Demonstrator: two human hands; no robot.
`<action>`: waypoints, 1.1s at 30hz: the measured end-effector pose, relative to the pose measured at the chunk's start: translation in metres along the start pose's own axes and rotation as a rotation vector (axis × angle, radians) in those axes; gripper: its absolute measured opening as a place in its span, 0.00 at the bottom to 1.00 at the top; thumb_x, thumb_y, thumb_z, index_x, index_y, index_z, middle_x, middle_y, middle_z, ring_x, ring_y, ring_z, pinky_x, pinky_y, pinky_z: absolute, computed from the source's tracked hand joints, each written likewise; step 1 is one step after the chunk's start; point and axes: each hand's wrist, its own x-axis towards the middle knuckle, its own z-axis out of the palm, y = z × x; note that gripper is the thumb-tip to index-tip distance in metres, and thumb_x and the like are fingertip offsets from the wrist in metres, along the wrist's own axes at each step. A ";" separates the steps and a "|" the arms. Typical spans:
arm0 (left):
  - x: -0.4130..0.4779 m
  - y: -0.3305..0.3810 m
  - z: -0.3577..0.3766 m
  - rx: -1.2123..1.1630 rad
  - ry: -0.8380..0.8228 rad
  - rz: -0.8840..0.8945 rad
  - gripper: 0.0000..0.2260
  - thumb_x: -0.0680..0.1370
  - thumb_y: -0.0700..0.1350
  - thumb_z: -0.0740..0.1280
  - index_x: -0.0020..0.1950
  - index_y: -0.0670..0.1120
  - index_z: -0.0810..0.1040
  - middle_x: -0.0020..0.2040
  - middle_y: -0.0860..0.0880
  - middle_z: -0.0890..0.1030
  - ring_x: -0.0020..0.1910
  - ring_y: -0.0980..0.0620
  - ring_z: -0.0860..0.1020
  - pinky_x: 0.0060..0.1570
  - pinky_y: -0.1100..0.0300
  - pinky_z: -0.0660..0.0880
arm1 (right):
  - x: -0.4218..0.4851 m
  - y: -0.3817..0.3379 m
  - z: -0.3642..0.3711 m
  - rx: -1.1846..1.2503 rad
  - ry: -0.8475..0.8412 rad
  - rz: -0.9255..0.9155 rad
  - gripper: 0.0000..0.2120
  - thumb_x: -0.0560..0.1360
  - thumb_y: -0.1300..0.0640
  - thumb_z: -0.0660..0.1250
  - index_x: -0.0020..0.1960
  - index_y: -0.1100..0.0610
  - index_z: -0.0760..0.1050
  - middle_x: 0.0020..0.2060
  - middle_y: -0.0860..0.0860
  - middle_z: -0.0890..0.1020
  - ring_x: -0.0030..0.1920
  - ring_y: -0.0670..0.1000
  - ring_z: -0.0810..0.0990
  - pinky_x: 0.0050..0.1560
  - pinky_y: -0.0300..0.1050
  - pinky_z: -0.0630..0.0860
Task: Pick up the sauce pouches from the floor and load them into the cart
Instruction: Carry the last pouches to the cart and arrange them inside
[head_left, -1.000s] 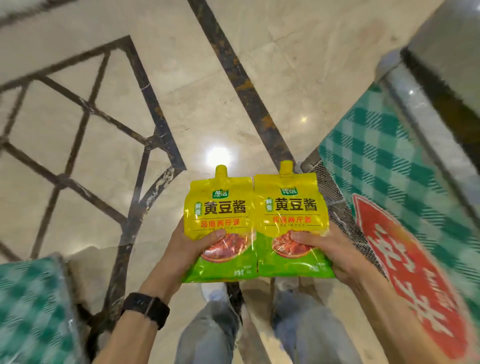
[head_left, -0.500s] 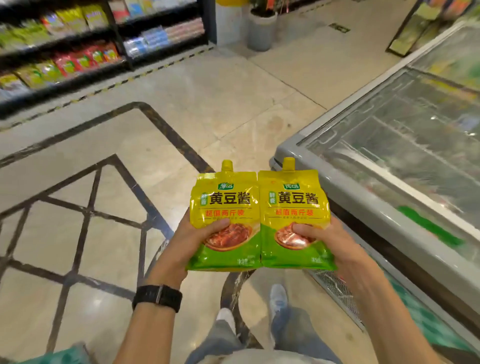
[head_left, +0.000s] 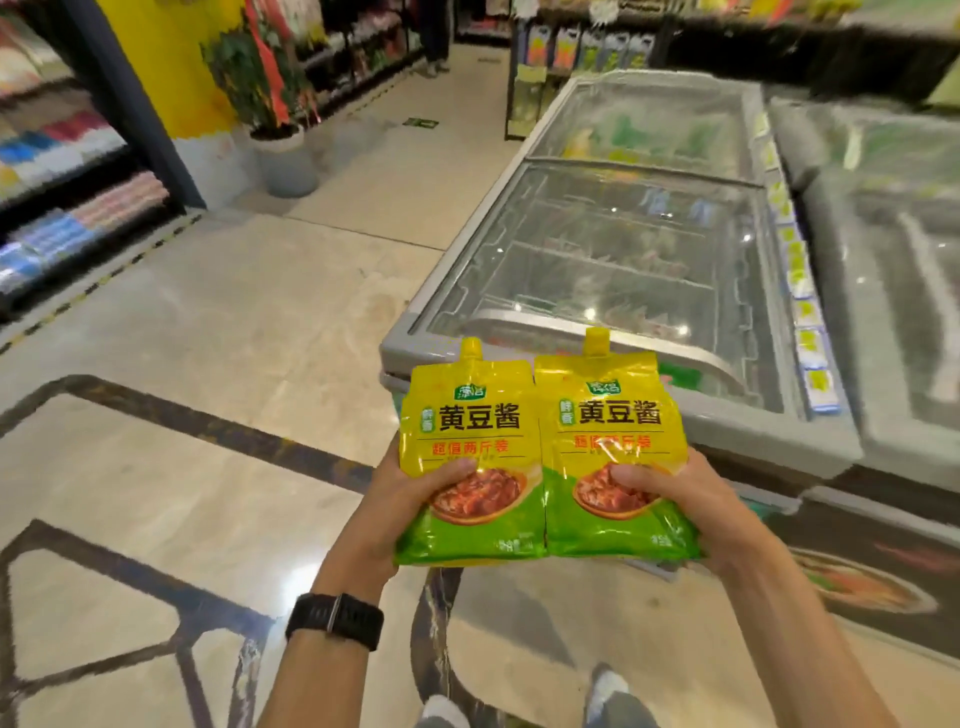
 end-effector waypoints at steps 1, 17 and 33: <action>0.003 0.002 0.014 0.022 -0.032 -0.009 0.39 0.59 0.48 0.82 0.68 0.47 0.74 0.58 0.42 0.84 0.55 0.39 0.83 0.57 0.39 0.79 | -0.008 0.003 -0.013 0.039 0.020 -0.003 0.42 0.49 0.51 0.85 0.60 0.60 0.78 0.54 0.61 0.84 0.54 0.63 0.83 0.55 0.59 0.80; 0.048 -0.049 0.361 0.326 -0.608 -0.090 0.34 0.62 0.42 0.80 0.67 0.44 0.75 0.58 0.40 0.84 0.56 0.39 0.83 0.53 0.47 0.82 | -0.183 0.036 -0.276 0.415 0.580 -0.179 0.42 0.43 0.49 0.87 0.56 0.57 0.81 0.53 0.60 0.85 0.51 0.61 0.85 0.47 0.52 0.83; 0.076 -0.170 0.689 0.580 -1.237 -0.470 0.25 0.67 0.39 0.79 0.64 0.45 0.80 0.56 0.40 0.85 0.51 0.41 0.85 0.49 0.48 0.82 | -0.321 0.078 -0.431 0.621 1.276 -0.275 0.35 0.50 0.55 0.83 0.56 0.61 0.81 0.51 0.61 0.85 0.48 0.59 0.86 0.43 0.47 0.83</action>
